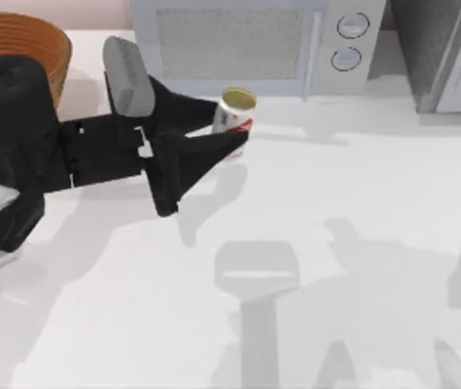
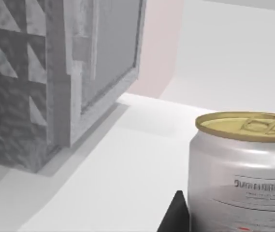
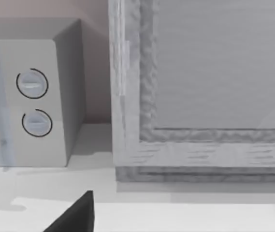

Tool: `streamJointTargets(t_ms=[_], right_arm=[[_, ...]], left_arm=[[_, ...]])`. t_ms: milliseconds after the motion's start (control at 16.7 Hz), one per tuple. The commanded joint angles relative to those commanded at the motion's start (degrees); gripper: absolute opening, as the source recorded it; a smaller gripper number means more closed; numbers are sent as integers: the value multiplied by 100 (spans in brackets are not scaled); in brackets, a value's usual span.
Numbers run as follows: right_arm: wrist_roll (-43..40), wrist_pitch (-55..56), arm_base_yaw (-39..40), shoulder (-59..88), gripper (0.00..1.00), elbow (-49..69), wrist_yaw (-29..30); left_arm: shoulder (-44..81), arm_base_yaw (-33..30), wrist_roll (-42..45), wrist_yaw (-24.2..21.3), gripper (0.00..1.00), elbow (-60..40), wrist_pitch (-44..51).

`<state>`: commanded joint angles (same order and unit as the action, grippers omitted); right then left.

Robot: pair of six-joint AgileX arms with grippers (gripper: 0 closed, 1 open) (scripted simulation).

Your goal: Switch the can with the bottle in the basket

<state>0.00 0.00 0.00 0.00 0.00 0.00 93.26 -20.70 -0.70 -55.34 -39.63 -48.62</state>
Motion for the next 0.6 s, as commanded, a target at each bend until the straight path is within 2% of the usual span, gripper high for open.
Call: streamJointTargets(t_ms=[600], right_arm=[[0, 0, 0, 0, 100, 0, 0]], left_arm=[[2928, -199, 82, -1019, 0, -1286, -1875]])
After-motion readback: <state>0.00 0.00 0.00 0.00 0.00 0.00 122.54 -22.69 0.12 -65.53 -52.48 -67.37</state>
